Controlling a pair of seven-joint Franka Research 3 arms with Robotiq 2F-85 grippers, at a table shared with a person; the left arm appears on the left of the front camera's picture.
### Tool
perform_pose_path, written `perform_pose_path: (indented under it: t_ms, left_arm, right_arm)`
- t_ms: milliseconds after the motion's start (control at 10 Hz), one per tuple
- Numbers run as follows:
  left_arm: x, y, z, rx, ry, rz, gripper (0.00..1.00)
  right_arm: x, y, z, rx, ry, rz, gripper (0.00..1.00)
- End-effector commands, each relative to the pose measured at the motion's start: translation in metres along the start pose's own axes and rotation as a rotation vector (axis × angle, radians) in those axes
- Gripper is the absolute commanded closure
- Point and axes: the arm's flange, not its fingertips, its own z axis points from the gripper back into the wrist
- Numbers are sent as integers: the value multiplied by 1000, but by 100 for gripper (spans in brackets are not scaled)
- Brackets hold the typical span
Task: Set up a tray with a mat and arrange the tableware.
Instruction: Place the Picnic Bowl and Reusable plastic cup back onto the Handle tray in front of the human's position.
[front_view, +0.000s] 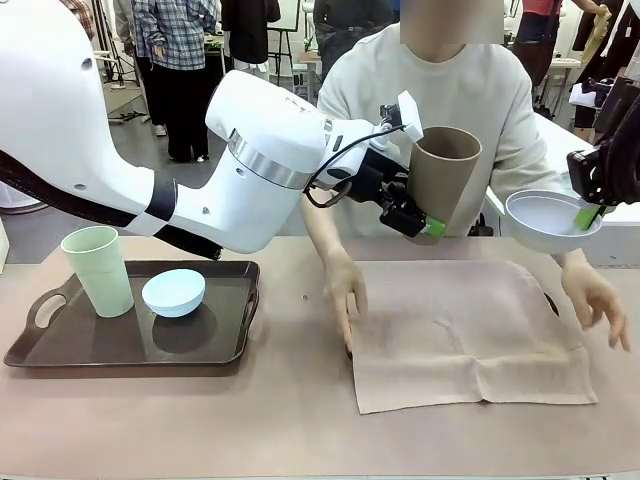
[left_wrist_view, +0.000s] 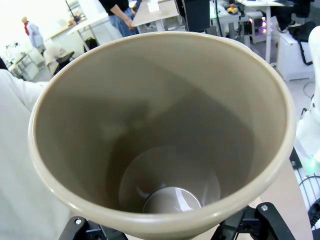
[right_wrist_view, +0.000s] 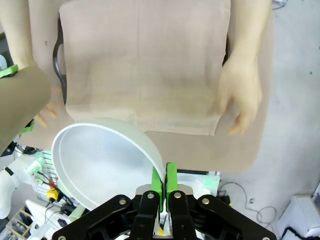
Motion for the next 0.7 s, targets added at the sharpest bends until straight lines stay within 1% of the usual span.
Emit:
perform_pose_path:
  t_ms: [0, 600]
  left_arm:
    - [4, 4, 1, -7, -16, -19, 95]
    - [4, 4, 1, -7, -16, -19, 95]
  right_arm:
    - [0, 0, 0, 2, -10, 2, 100]
    - [0, 0, 0, 2, -10, 2, 100]
